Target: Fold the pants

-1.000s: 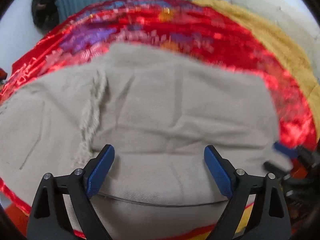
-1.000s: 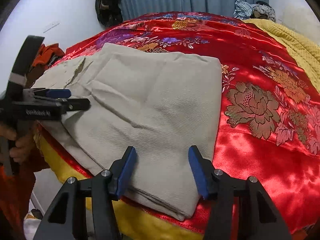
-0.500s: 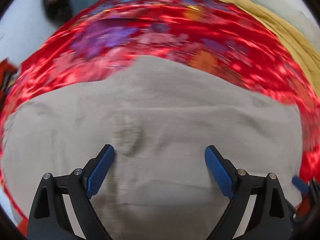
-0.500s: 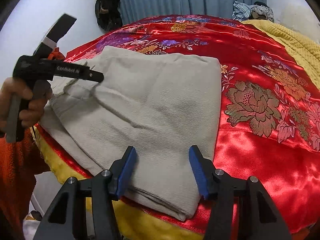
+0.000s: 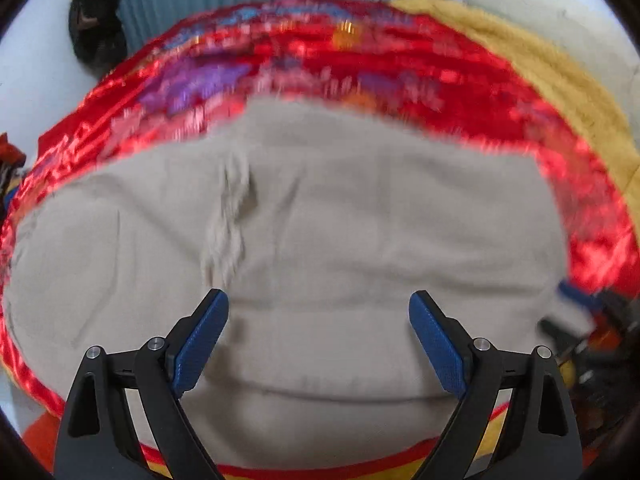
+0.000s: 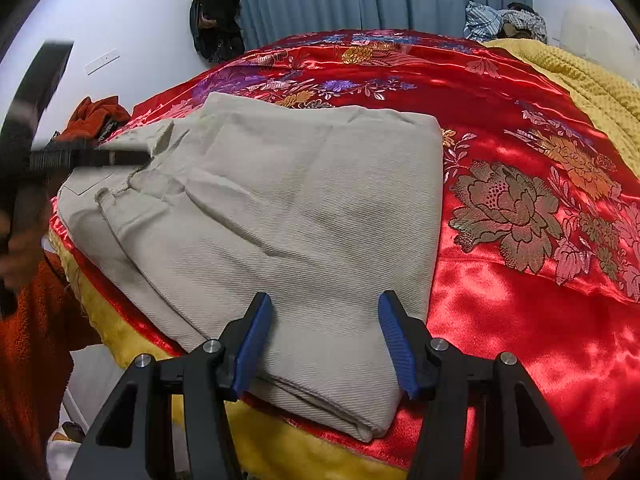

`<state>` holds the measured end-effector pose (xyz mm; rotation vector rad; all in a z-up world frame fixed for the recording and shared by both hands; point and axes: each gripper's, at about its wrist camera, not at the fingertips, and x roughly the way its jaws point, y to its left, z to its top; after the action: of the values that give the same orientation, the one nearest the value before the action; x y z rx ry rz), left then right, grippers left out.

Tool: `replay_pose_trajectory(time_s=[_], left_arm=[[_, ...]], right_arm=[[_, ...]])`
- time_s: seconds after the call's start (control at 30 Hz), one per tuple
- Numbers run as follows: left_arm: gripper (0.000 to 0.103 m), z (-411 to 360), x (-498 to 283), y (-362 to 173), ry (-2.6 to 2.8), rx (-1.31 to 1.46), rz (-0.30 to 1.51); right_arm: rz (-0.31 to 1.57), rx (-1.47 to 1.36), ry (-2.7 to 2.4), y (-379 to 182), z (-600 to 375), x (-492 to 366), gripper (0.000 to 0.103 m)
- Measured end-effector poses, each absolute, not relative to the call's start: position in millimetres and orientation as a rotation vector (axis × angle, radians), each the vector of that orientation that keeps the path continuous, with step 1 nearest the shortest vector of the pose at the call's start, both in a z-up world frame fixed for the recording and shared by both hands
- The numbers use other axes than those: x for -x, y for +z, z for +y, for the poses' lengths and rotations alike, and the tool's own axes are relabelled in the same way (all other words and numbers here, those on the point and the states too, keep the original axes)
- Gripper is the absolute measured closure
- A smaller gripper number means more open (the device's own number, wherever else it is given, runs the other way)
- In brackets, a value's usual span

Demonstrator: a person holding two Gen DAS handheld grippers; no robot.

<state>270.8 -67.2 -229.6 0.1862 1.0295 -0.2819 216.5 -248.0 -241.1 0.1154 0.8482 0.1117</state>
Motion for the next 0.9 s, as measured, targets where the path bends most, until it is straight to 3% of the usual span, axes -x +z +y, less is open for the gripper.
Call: replay_pose_trajectory(time_s=[0.2, 0.3, 0.43, 0.67, 0.9], left_arm=[[0.009, -63.8, -267.8, -241.8, -0.282, -0.175, 1.013], [0.009, -62.3, -271.4, -242.8, -0.289, -0.159, 1.018], [0.008, -63.1, -267.3, -242.5, -0.286, -0.163, 1.01], [0.008, -61.8, -263.9, -244.3, -0.292, -0.168, 1.009], [0.008, -61.1, -263.7, -245.0, -0.292, -0.16, 1.006]], right_arm=[[0.909, -0.218, 0.087, -223.7, -257.3, -219.8, 0.048], [0.853, -0.345, 0.107, -190.4, -267.0, -222.8, 0.048], [0.802, -0.288, 0.131, -156.4, -262.6, -243.3, 0.046], [1.031, -0.271, 0.096, -227.6, -265.9, -287.8, 0.045], [0.852, -0.221, 0.089, -176.5, -254.8, -248.4, 0.046]])
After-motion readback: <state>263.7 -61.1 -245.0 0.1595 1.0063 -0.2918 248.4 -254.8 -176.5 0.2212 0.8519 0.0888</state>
